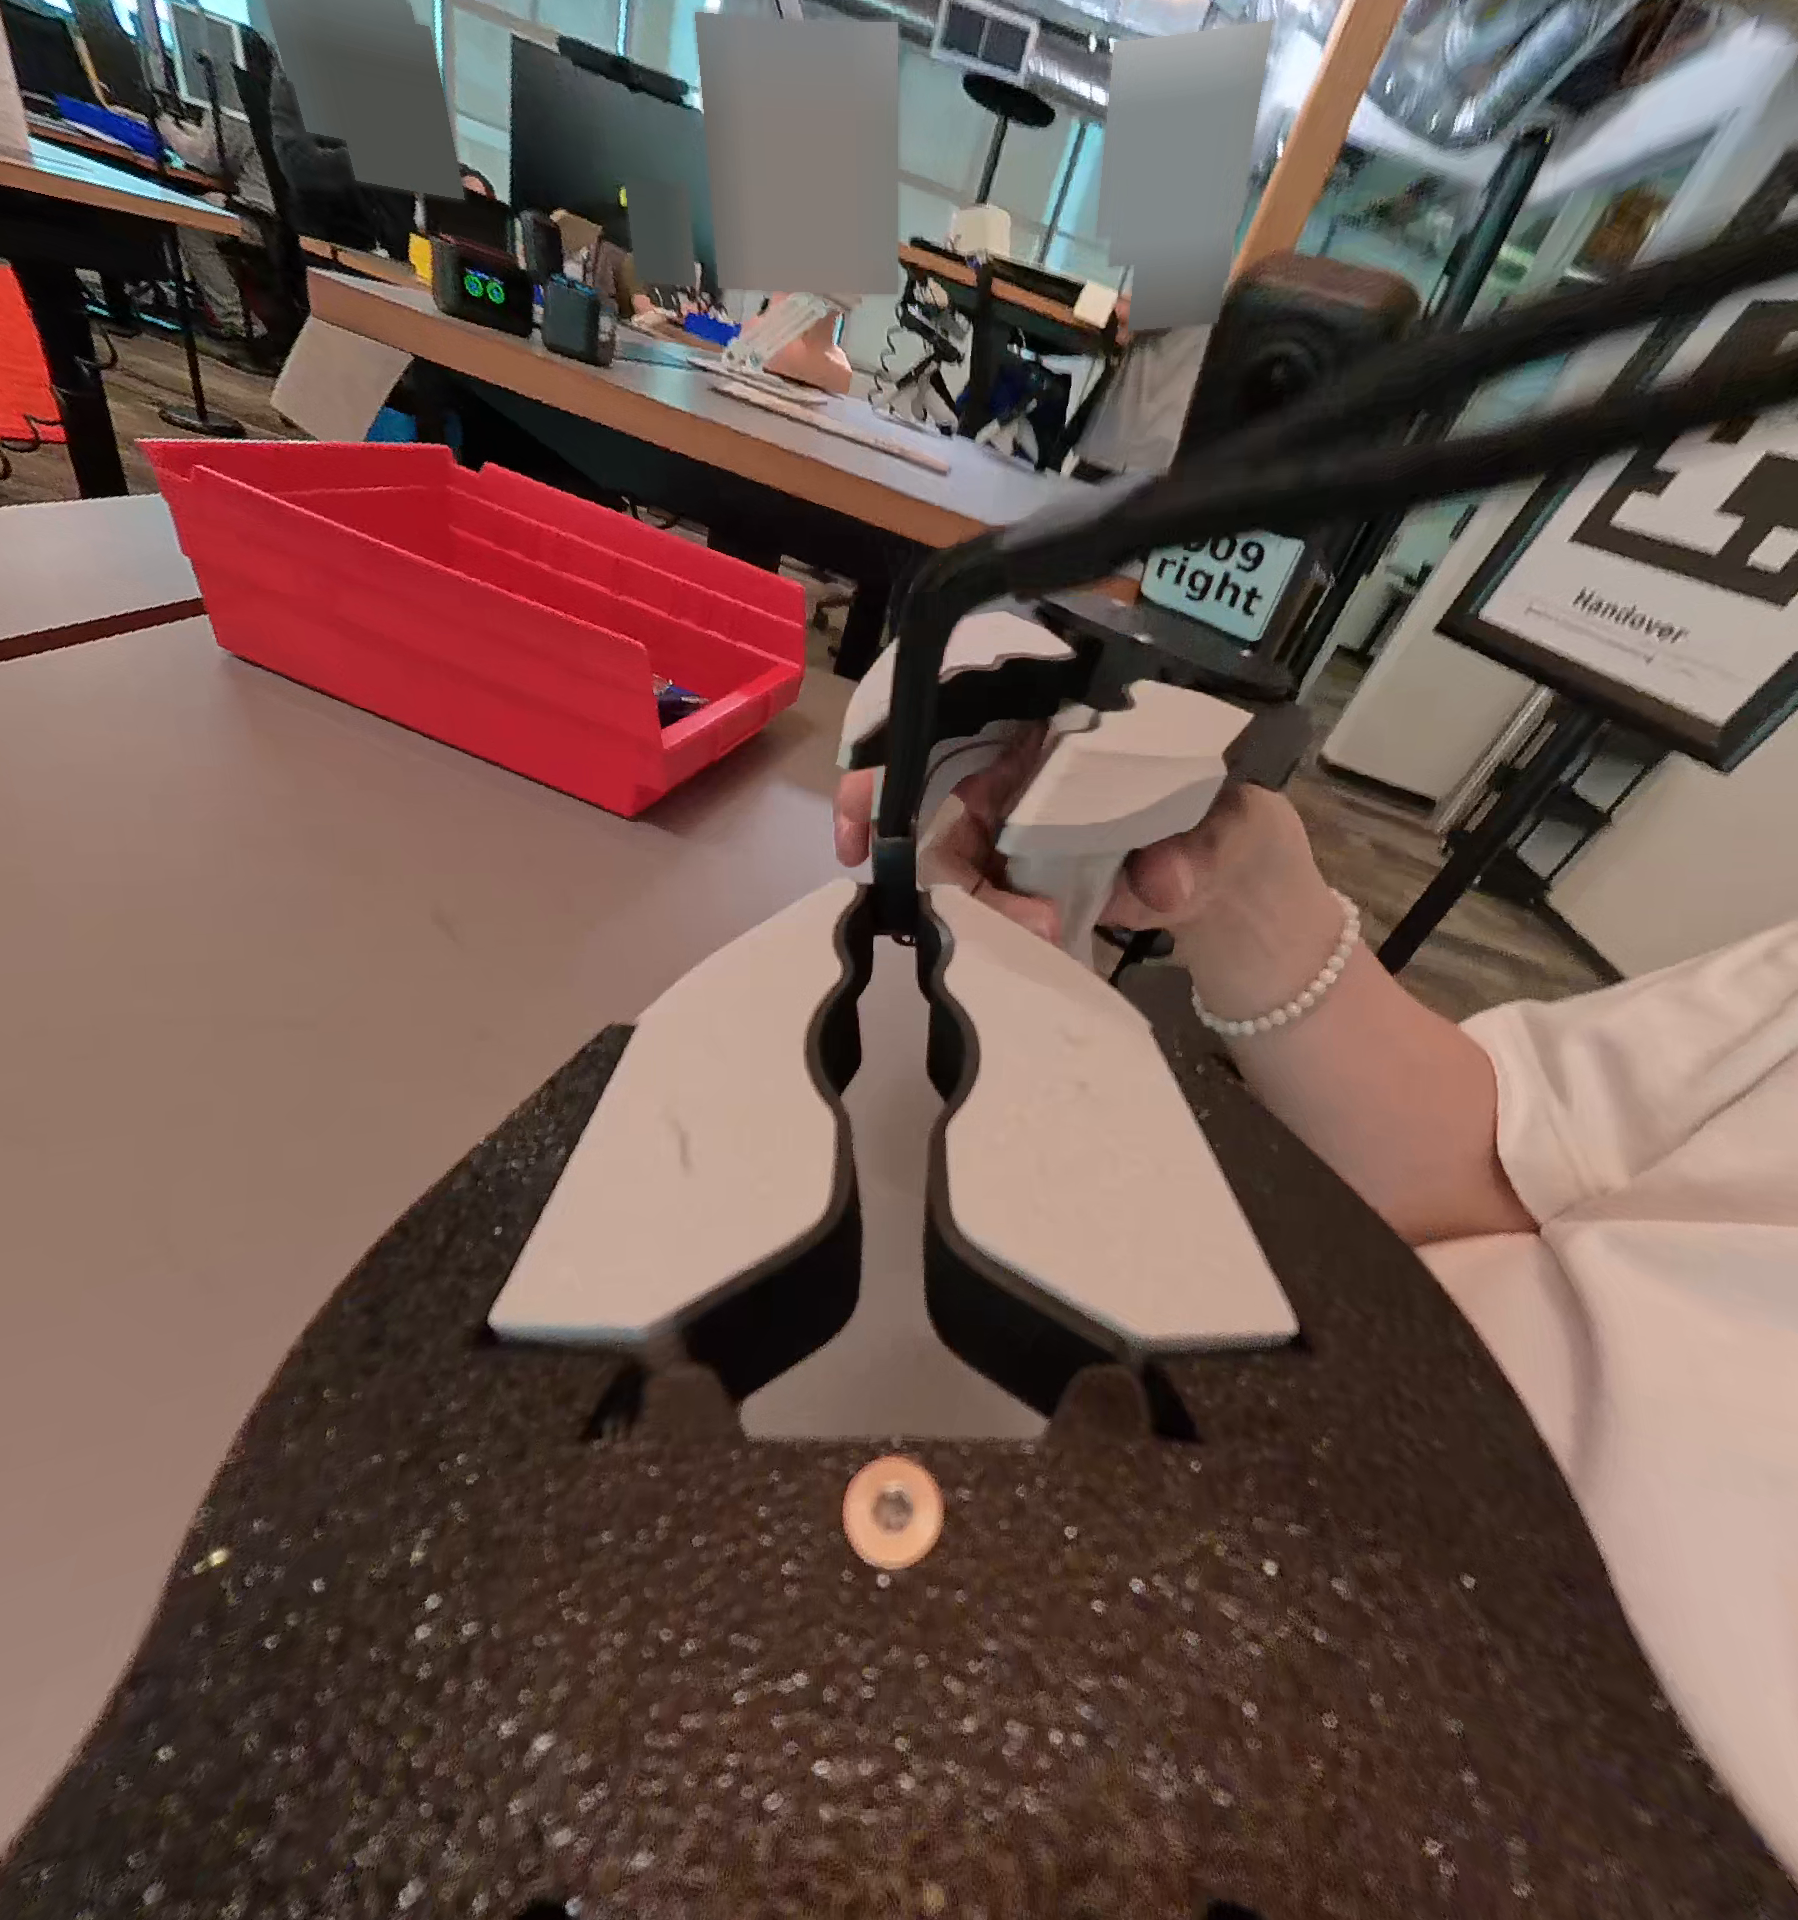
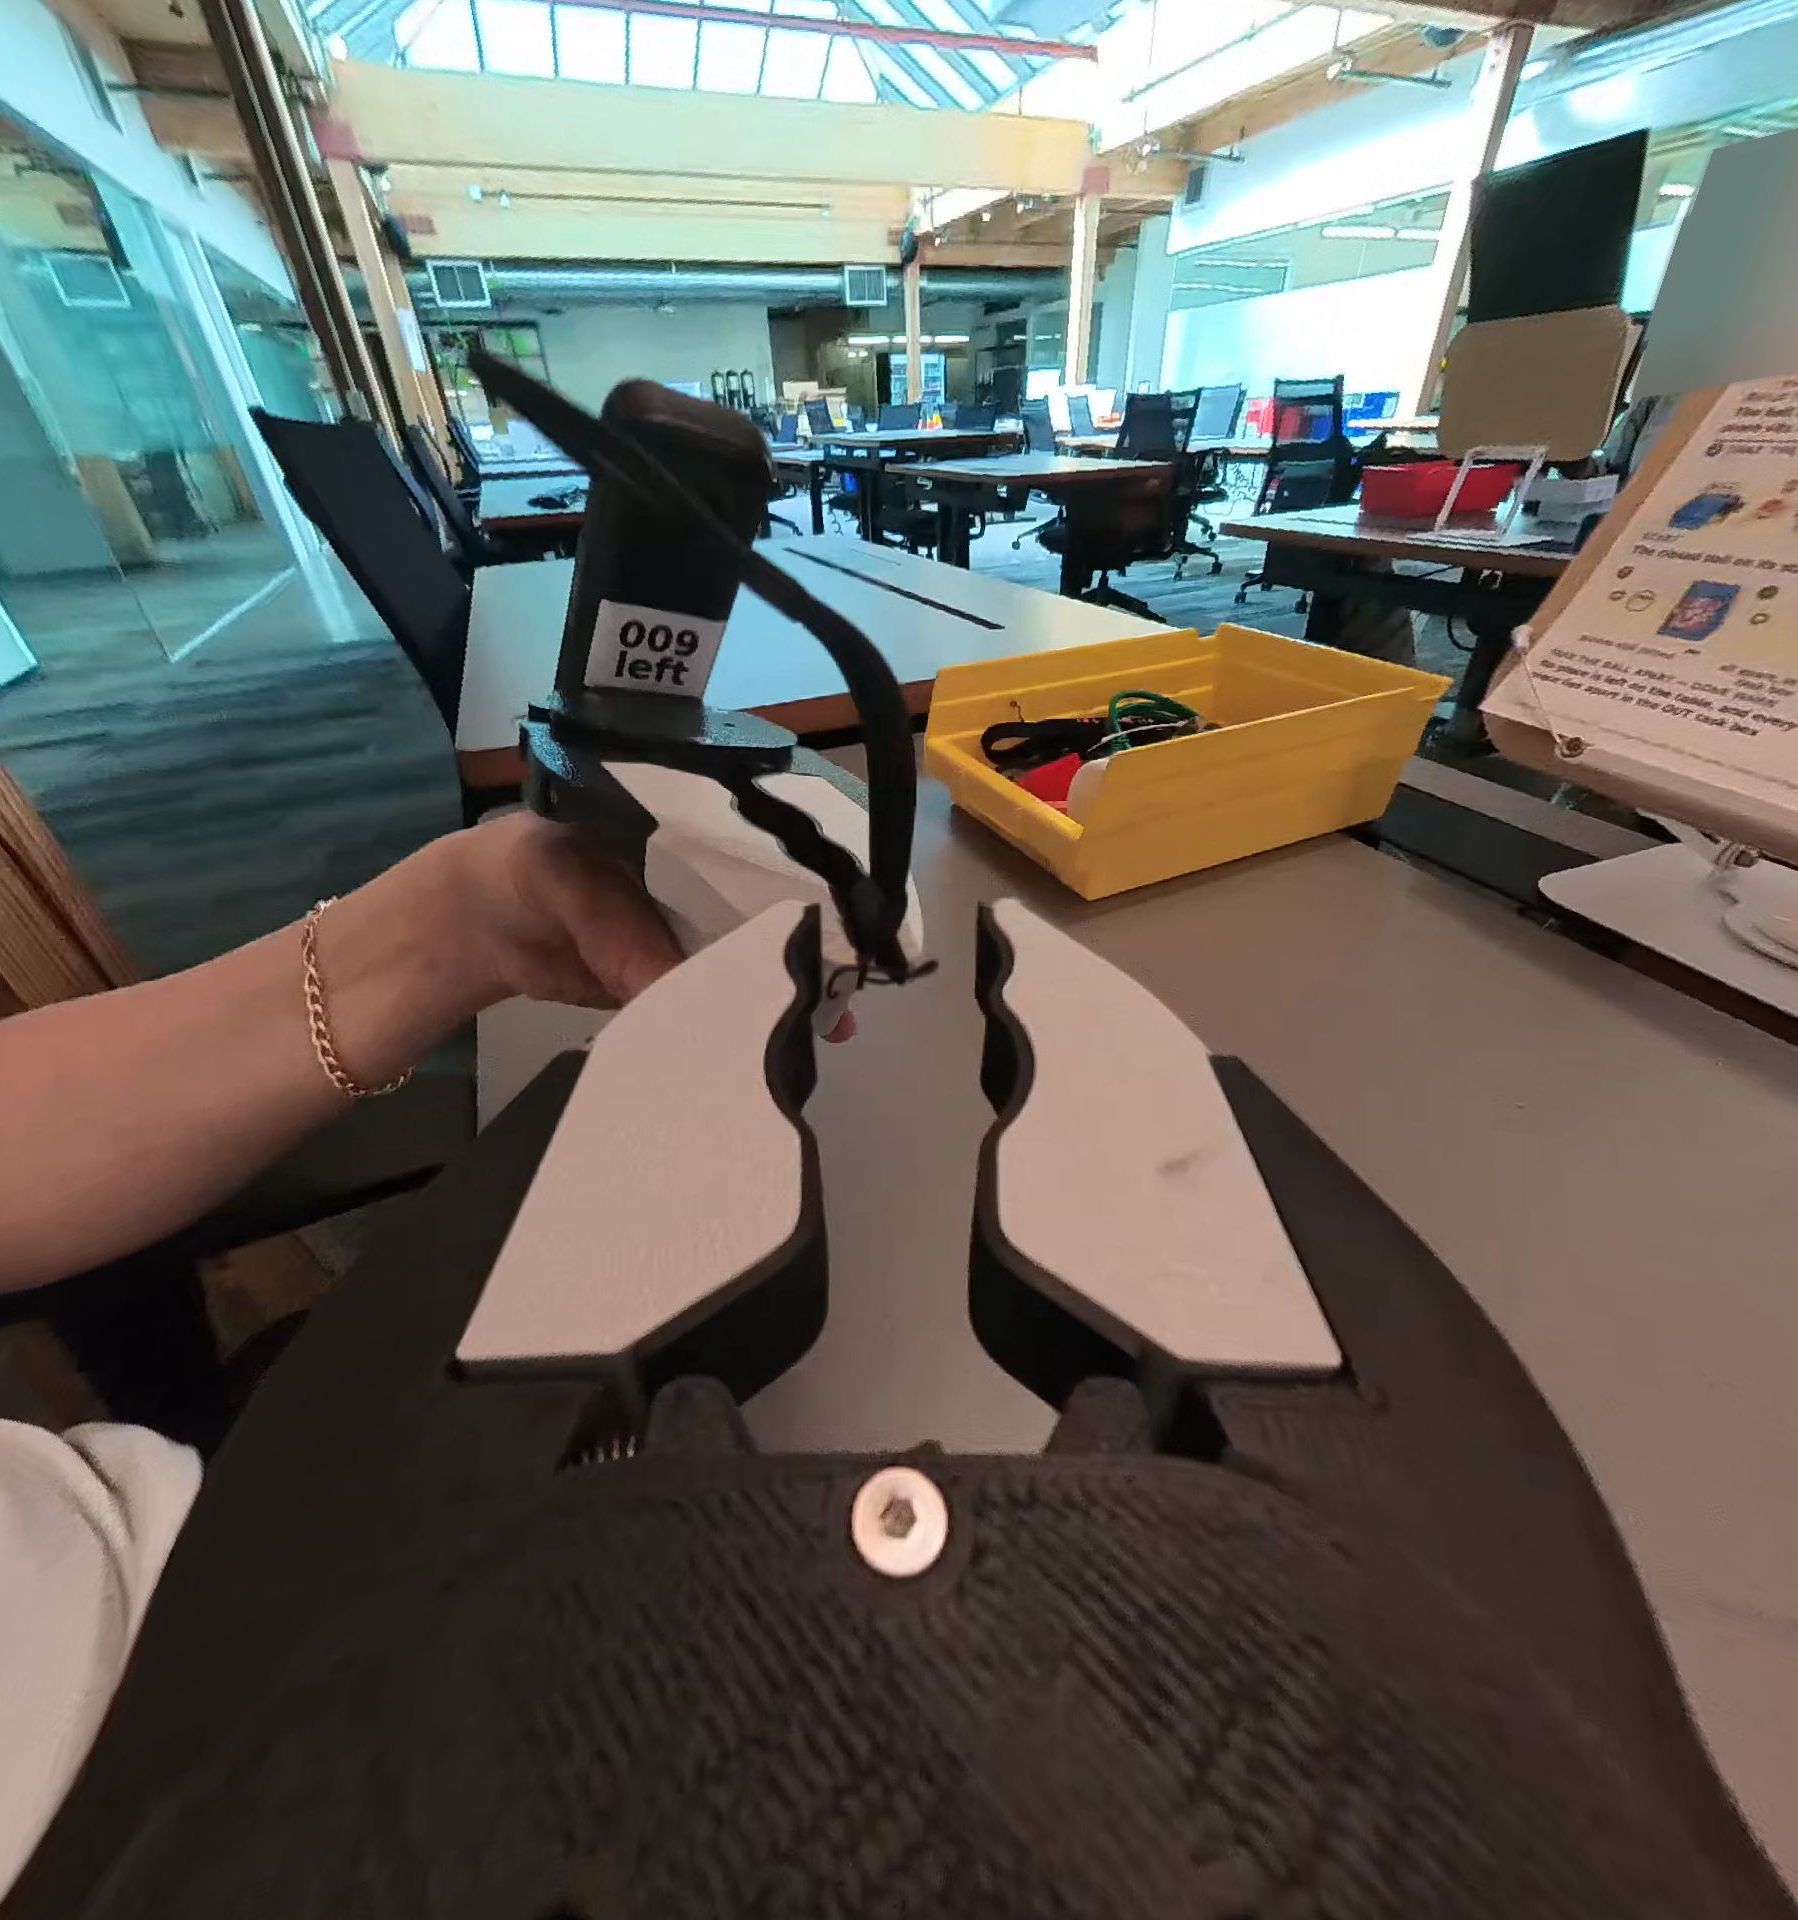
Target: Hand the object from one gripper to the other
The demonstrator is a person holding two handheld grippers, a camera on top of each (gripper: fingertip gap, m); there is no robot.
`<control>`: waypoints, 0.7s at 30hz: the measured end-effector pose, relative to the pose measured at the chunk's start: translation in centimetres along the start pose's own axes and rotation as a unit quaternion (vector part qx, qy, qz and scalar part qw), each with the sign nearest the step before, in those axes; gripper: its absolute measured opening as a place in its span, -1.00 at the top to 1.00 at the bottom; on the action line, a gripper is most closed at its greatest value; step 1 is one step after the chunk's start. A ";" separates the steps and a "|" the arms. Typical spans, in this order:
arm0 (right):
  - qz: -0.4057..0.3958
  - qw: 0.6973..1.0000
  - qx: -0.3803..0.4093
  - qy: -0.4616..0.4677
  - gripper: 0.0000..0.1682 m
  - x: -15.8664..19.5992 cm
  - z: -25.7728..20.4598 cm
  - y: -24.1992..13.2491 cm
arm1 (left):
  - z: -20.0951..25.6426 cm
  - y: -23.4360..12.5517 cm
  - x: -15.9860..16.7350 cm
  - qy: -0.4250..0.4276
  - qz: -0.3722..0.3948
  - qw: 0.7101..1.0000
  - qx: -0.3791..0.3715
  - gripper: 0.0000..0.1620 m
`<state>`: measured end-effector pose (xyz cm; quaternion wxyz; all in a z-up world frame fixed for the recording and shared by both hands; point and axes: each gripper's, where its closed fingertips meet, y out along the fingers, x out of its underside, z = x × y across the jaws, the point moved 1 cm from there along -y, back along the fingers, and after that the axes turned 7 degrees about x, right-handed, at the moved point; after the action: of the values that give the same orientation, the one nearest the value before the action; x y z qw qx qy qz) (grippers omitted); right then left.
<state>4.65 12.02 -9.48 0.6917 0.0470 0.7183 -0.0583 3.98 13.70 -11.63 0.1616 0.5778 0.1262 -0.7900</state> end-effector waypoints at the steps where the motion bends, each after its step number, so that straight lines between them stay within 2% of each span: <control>1: -0.003 1.000 -0.004 -0.004 0.69 0.1 -0.3 0.2 | 0.2 0.1 0.2 0.008 -0.010 1.000 0.000 0.92; 6: -0.013 0.999 -0.013 -0.033 0.89 0.8 -1.0 0.7 | 0.5 0.4 0.7 0.034 -0.043 0.998 -0.006 0.91; 12: 0.021 0.993 0.004 -0.117 0.91 0.0 -1.1 0.4 | 0.7 0.4 0.0 0.048 -0.029 0.998 -0.017 0.90; 14: 0.040 0.985 0.036 -0.164 0.91 -0.8 -0.7 0.2 | 0.0 -0.1 0.0 0.050 -0.035 0.997 -0.050 0.76; 17: 0.079 0.956 0.095 -0.267 0.91 -2.2 0.0 -0.8 | -1.7 -1.6 -0.3 0.045 -0.041 0.992 -0.114 0.65; 21: 0.072 0.902 0.158 -0.395 0.91 -2.2 0.9 -1.4 | -1.2 -3.0 -1.8 0.005 0.006 0.995 -0.098 0.69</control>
<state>5.41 10.58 -7.25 0.9046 0.1799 0.3621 -0.1350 4.30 17.12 -10.23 0.2215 0.5640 0.2009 -0.7697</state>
